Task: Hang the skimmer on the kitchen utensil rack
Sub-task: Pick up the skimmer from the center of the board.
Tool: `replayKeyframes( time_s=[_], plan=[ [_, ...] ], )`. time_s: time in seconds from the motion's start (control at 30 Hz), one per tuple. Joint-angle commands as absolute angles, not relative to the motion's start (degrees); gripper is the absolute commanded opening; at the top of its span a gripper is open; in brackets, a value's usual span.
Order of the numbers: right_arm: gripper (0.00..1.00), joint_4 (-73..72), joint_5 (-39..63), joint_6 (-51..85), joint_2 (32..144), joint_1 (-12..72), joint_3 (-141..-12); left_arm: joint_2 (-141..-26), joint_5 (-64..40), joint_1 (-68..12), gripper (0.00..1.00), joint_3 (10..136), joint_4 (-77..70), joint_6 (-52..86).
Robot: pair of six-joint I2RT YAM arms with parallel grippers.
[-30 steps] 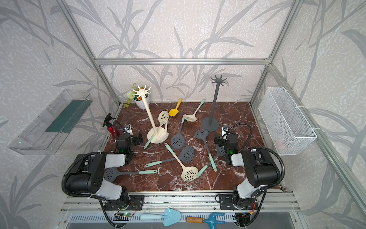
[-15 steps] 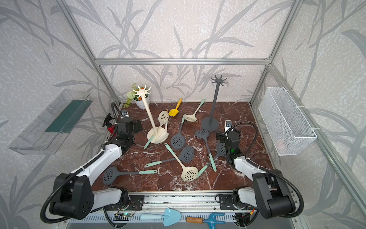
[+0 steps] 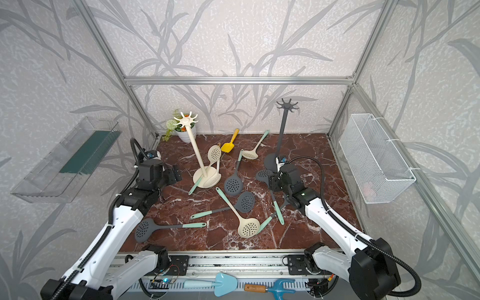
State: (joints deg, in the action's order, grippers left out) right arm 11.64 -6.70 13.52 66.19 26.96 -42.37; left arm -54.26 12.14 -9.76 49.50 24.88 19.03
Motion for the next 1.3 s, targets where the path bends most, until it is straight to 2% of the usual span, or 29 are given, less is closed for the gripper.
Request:
replayKeyframes(
  time_s=[0.0,0.2,0.33,0.4,0.47,0.57,0.63,0.87,1.03,1.17,1.27],
  plan=[
    [0.68,20.2,-3.75,17.02,68.65,28.18,-42.19,-53.44,4.01,-11.12,0.95,49.16,24.76,16.5],
    [0.61,21.21,-2.95,17.41,77.16,28.96,-44.27,-51.92,-1.75,-12.89,0.95,47.57,21.55,15.74],
    [0.53,21.7,-0.56,17.67,83.84,28.91,-46.41,-51.04,-1.8,-14.06,0.95,47.63,21.35,14.21],
    [0.39,23.72,0.07,17.33,87.57,28.92,-48.83,-50.8,-1.99,-14.32,0.95,47.55,21.37,14.0],
    [0.31,23.78,0.12,16.9,89.76,28.85,-49.86,-50.73,-2.27,-14.59,0.95,47.74,21.53,13.8],
    [0.07,24.0,0.99,15.59,90.52,28.86,-51.51,-50.39,-3.22,-15.19,0.93,47.74,21.36,13.24],
    [0.0,24.09,1.23,15.32,88.47,28.92,-52.08,-50.02,-3.93,-15.91,0.92,47.67,21.37,12.68],
    [0.0,24.09,4.2,13.76,76.57,28.99,-52.42,-48.54,-2.68,-20.35,0.91,48.28,22.17,8.88],
    [0.0,20.56,11.3,15.21,68.74,29.0,-50.34,-47.81,-4.53,-23.11,0.9,48.04,19.98,6.95],
    [0.0,19.92,16.5,17.32,65.78,28.99,-50.33,-48.71,-10.03,-26.11,0.89,47.94,16.58,2.45],
    [0.0,17.67,21.63,20.51,64.07,28.98,-49.86,-50.52,-9.56,-30.14,0.89,49.59,15.33,-1.92]
  ],
)
